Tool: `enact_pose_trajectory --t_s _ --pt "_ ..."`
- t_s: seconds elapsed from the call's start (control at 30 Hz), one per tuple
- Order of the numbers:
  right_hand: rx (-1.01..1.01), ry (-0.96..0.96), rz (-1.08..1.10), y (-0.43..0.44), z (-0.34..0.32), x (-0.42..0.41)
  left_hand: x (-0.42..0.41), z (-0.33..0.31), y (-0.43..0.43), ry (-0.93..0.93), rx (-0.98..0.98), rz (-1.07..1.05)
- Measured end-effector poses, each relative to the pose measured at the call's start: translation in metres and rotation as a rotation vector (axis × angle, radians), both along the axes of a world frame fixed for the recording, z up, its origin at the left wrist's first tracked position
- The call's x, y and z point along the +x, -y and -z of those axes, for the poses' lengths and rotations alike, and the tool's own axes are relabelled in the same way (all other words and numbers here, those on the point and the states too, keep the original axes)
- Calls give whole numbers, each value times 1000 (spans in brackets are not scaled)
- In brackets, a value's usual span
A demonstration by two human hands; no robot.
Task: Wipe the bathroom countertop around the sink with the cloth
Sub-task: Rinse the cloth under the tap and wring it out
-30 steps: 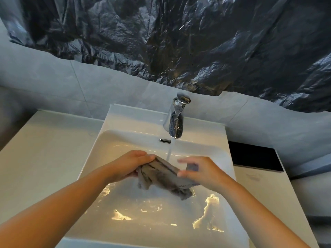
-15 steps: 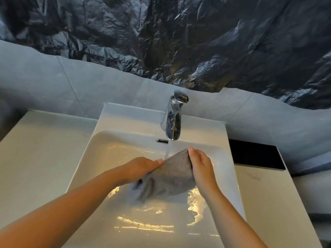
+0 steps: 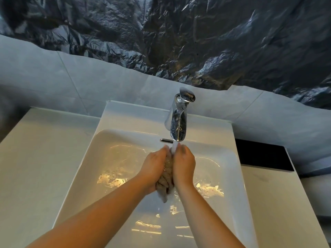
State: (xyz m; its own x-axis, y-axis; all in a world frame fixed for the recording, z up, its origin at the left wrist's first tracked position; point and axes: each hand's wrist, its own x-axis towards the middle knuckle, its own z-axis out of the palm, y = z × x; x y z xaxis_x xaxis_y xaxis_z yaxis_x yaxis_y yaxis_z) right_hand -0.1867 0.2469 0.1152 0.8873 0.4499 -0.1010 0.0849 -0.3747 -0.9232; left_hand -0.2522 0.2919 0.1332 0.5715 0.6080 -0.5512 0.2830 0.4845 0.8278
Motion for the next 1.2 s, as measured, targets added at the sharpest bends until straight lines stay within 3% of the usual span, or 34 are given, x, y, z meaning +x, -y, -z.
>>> enact_pose_trajectory --t_s 0.1,0.17,0.23,0.3,0.4,0.5,0.57,0.67,0.8,0.9,1.03,1.13,1.2 --pt "-159 -140 -66 7 26 25 -3 -8 -3 88 -144 29" --pt "-85 -393 -142 19 37 24 -2 -12 -7 142 -187 20" --pt "46 -617 -197 35 45 17 0 -11 -12 150 -132 -27" --pt "85 -699 -299 46 43 8 1 -8 -18 128 14 -40" --pt "-64 -550 -363 51 35 -1 -4 -5 -25 8 290 37" --pt "2 -346 -289 53 15 8 -18 1 -33 -224 568 70" --pt "35 -283 -280 55 2 17 -26 7 -36 -299 609 5" --pt "55 -282 -249 50 -12 22 -28 10 -35 -202 419 -16" --pt "156 -169 -100 35 -26 10 -16 6 -18 -149 258 271" --pt "238 -52 39 23 -22 -4 -6 3 -1 -178 193 148" --pt "101 145 18 7 -7 -8 6 2 10 -134 20 -91" --pt "-40 206 -102 8 5 9 1 -4 5 -103 2 -3" --pt "-76 130 -145 13 10 22 -7 -11 -2 -44 -83 83"
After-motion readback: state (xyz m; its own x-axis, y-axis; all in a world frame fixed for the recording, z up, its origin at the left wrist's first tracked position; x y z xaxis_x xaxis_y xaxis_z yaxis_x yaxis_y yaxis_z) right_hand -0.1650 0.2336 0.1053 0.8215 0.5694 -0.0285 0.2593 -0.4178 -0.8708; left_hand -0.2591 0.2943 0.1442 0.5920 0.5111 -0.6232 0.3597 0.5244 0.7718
